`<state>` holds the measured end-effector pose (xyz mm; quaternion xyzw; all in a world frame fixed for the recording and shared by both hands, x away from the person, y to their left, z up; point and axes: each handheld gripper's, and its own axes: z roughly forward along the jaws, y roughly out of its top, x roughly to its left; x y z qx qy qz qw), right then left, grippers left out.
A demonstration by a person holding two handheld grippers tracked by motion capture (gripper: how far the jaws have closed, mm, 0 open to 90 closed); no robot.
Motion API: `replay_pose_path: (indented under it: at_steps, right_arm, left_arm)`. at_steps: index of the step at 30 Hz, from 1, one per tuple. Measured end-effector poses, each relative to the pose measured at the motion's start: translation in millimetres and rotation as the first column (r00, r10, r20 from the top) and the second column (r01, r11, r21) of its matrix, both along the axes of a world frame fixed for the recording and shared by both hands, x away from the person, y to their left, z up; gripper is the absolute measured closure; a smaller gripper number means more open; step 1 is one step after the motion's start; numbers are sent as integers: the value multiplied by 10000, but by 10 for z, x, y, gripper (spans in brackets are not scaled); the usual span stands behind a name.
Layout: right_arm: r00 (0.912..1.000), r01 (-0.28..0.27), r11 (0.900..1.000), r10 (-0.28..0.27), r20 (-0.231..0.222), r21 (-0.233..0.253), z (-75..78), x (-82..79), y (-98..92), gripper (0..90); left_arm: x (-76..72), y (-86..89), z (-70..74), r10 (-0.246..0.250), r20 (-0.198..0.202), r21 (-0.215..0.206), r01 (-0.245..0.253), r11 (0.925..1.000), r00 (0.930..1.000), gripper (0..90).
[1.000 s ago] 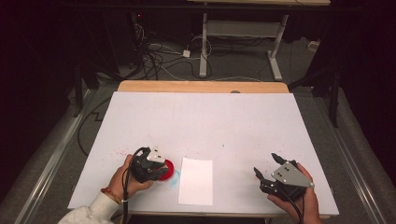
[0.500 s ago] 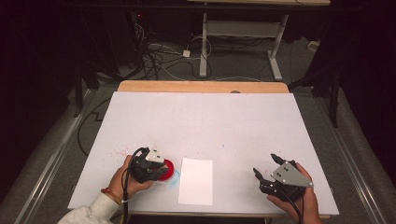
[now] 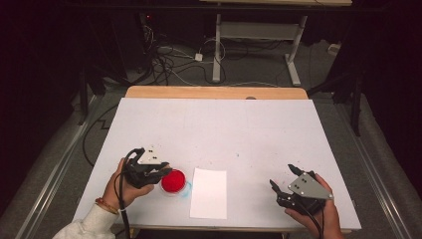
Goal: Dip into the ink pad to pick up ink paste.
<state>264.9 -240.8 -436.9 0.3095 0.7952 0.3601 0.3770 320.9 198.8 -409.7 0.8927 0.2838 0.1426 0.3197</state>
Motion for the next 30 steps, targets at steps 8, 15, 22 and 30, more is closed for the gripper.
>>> replay_pose_path:
  at_steps: [8,15,22,30]
  right_arm:
    - [9996,144,9998,-147,241,140,37,-4,-49,288]
    - [9997,149,9998,-152,196,150,27,-3,-50,285]
    - [9996,128,9998,-133,250,169,31,-12,-50,283]
    - [9994,108,9998,-114,317,189,39,-19,-58,274]
  left_arm:
    - [-45,151,329,134,733,-259,-115,9996,9972,736]
    - [-50,125,407,-52,930,-421,91,9991,9957,736]
    - [83,-74,40,-426,-72,249,427,9988,9991,735]
    - [136,-226,-241,-717,-835,823,786,9935,9939,735]
